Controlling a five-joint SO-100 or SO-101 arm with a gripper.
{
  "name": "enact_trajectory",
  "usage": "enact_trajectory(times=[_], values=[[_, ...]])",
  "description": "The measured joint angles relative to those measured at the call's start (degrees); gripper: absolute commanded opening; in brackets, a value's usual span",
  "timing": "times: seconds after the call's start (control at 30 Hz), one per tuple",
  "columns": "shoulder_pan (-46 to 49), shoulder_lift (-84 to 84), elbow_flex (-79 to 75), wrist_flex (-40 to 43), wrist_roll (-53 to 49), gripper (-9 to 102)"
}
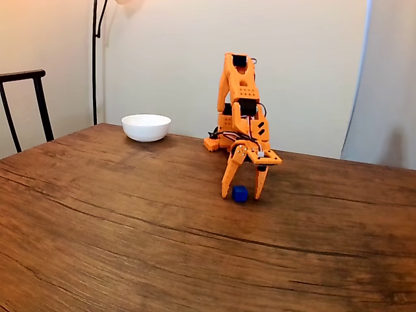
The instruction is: Grasp the cube and drop it in the bowl
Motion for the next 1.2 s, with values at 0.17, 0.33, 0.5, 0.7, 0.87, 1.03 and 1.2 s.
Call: enact_trajectory(times=[0.17,0.33,0.5,0.7,0.87,1.03,1.2], values=[[0.00,-0.18,0.00,0.00,0.00,25],[0.62,-0.26,-0.09,-0.62,0.00,19],[0.53,-0.26,-0.09,-0.70,0.00,18],[0.53,-0.26,-0.09,-0.70,0.00,18],[0.53,-0.26,-0.09,-0.44,0.00,10],[0.53,-0.26,-0.18,-0.44,0.00,8],[0.53,-0.26,-0.35,-0.18,0.00,8]])
